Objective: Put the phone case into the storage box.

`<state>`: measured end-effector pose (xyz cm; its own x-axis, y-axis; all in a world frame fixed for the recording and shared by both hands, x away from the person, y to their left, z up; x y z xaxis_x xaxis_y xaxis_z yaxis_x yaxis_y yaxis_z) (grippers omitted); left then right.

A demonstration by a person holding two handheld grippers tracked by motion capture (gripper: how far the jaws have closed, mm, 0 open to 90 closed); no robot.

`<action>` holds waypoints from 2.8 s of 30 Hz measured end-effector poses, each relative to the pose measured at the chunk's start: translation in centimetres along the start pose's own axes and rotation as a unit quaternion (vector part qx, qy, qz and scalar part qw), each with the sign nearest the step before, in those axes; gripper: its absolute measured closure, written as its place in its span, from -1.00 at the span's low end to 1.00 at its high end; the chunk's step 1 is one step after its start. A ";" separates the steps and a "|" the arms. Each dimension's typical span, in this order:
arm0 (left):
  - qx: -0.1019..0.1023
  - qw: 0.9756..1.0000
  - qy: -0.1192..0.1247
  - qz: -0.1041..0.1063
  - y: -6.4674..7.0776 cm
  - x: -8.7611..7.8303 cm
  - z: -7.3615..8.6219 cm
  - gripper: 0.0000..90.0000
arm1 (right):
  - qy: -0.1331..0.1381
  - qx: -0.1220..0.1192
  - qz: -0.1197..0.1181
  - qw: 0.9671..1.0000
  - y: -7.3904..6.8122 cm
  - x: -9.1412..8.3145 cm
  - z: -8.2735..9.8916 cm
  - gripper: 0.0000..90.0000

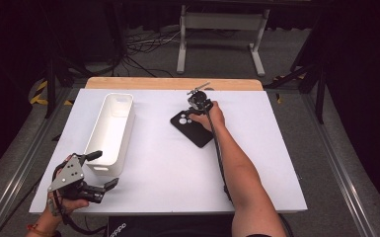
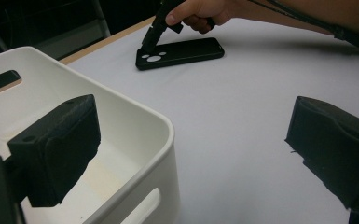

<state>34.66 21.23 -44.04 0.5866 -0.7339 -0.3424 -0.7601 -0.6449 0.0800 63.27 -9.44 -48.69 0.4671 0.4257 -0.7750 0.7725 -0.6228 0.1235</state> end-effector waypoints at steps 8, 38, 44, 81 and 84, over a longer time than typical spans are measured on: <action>-0.002 1.000 -0.013 0.007 0.2 0.3 0.3 -0.90 | -0.021 -0.007 -0.016 1.000 -0.4 -0.1 -0.2 0.93; -0.030 0.999 0.004 0.012 0.7 0.0 -0.6 -0.88 | 0.099 -0.051 0.064 0.992 -4.0 -6.9 -2.5 0.95; -0.022 1.000 0.004 -0.003 1.0 0.5 -1.5 -0.84 | 0.136 -0.055 0.071 0.987 -5.0 -8.4 -2.7 0.95; -0.042 0.999 0.010 0.005 5.5 10.1 -8.2 -0.50 | 0.260 -0.057 0.126 0.956 -9.4 -16.0 -0.2 0.95; -0.060 0.998 0.012 0.006 5.6 11.3 -8.6 -0.34 | 0.269 -0.059 0.128 0.953 -10.1 -16.5 0.0 0.95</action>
<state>39.50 7.49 -39.39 0.5860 -0.7455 -0.3177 -0.7291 -0.6561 0.1949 47.75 -10.21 -37.13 0.7755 0.5639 -0.2839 0.6312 -0.6870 0.3600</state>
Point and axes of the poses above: each handheld gripper's, and its own axes: x roughly forward along the jaws, z roughly out of its underside, y roughly to its right, the point moved 6 cm from there along x, roughly forward along the jaws, and after that the axes turned 12 degrees about -x, right-handed, at the moved point
